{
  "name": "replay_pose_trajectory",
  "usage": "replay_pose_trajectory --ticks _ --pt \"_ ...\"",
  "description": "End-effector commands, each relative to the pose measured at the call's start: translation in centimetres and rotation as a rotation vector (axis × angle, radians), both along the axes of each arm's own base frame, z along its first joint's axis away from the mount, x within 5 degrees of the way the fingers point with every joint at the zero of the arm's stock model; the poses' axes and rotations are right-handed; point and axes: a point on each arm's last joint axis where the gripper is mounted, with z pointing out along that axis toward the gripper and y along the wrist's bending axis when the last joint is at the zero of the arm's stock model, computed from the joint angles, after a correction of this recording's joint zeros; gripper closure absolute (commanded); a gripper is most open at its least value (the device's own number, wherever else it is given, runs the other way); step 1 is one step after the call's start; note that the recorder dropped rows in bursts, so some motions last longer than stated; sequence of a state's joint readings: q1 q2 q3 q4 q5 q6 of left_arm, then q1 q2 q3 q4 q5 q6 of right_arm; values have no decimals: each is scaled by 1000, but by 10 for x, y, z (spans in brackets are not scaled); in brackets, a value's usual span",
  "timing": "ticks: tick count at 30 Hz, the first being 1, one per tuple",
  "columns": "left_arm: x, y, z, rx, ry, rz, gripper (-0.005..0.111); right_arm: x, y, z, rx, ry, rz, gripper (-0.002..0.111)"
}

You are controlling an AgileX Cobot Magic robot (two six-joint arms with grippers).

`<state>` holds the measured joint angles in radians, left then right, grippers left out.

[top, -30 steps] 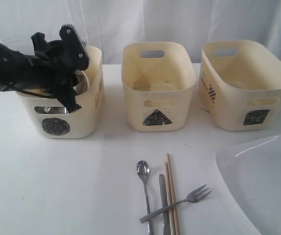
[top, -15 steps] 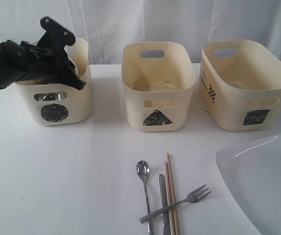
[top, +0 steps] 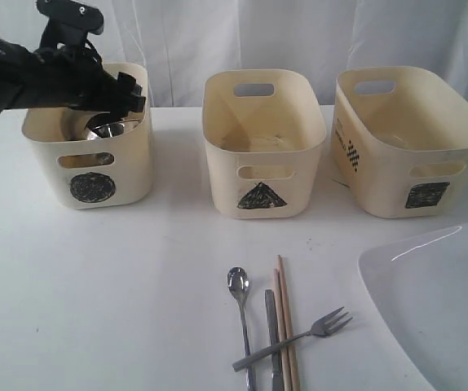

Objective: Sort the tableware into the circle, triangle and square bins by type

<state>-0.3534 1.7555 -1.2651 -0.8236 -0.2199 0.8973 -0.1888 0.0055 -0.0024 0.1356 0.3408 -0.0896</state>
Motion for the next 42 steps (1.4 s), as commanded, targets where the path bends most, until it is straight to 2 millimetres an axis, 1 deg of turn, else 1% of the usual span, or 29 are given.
replay_pose_trajectory --ticks 1,4,6,8,10,11,12,13,14,16,19,21,22,23,25,28,30,33,36,39,42 --pt "-14 4 36 -79 -52 0 26 0 0 0 2 -8 1 108" --pt "-26 9 60 -146 -94 19 26 0 0 0 2 -8 1 108" --pt "-33 12 73 -187 -117 31 26 0 0 0 2 -8 1 108" --pt "-41 17 83 -208 -149 50 31 0 0 0 2 -8 1 108" --pt "-50 23 90 -191 -187 68 51 0 0 0 2 -8 1 108" --pt "-54 26 92 -170 -207 74 62 0 0 0 2 -8 1 108" --pt "-61 30 95 -134 -235 83 83 0 0 0 2 -8 1 108" --pt "-65 34 97 -116 -253 97 97 0 0 0 2 -8 1 108" --pt "-70 38 98 -95 -272 118 106 0 0 0 2 -8 1 108" --pt "-81 52 102 -89 -303 219 106 0 0 0 2 -8 1 108" --pt "-101 77 104 -85 -311 426 107 0 0 0 2 -8 1 108" --pt "-114 88 101 -16 -306 442 107 0 0 0 2 -8 1 108" --pt "-119 90 99 18 -305 404 107 0 0 0 2 -8 1 108" --pt "-126 90 96 39 -299 329 107 0 0 0 2 -8 1 108" --pt "-140 90 89 76 -287 143 107 0 0 0 2 -8 1 108" --pt "-166 87 74 2 -227 -128 107 0 0 0 2 -8 1 108" --pt "-178 94 62 -70 -169 -183 107 0 0 0 2 -8 1 108" --pt "-185 111 44 -128 -98 -135 107 0 0 0 2 -8 1 108" --pt "-188 124 32 -189 -49 -72 107 0 0 0 2 -8 1 108" --pt "-190 131 33 -281 -37 22 107 0 0 0 2 -8 1 108" --pt "-193 140 42 -328 -90 153 107 0 0 0 2 -8 1 108"
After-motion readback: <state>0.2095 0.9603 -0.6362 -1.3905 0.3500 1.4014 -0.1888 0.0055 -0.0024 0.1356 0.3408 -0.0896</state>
